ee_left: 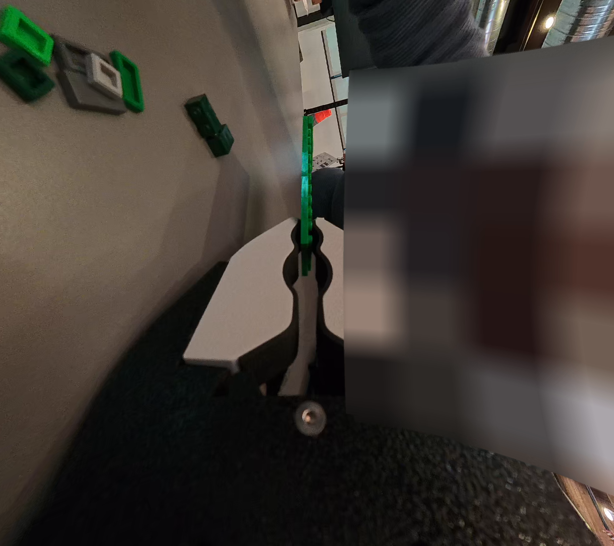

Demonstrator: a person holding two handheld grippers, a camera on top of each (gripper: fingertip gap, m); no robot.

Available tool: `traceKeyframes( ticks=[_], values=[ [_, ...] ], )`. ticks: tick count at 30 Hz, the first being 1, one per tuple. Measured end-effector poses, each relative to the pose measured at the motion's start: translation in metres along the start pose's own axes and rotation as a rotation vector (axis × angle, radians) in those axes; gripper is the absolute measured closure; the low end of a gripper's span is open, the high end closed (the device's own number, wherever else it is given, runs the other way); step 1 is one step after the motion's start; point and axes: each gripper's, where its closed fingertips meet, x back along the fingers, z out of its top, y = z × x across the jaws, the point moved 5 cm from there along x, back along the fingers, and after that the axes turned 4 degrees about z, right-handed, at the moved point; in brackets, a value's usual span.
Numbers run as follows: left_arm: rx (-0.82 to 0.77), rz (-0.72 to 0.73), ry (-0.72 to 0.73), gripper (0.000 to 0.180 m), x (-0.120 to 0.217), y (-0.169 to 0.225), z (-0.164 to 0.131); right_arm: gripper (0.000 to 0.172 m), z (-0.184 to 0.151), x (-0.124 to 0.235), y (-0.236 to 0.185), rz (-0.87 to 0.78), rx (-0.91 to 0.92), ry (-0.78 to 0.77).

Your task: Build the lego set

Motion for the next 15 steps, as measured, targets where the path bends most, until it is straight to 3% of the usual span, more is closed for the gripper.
traceKeyframes(
  ticks=[4, 9, 12, 15],
  values=[
    [0.000, -0.003, -0.001, 0.176, 0.000, 0.000, 0.000, 0.159, 0.011, 0.003, 0.024, -0.094, 0.004, -0.043],
    [0.000, -0.009, 0.000, 0.176, 0.000, 0.000, 0.000, 0.170, 0.023, 0.011, 0.074, -0.222, -0.346, -0.124],
    [0.000, -0.013, 0.000, 0.176, 0.001, 0.000, 0.000, 0.169, 0.032, 0.011, 0.088, -0.128, -0.579, -0.103],
    [0.000, -0.017, 0.000, 0.176, 0.001, 0.001, 0.000, 0.167, 0.037, 0.012, 0.081, -0.004, -0.634, -0.128]
  ],
)
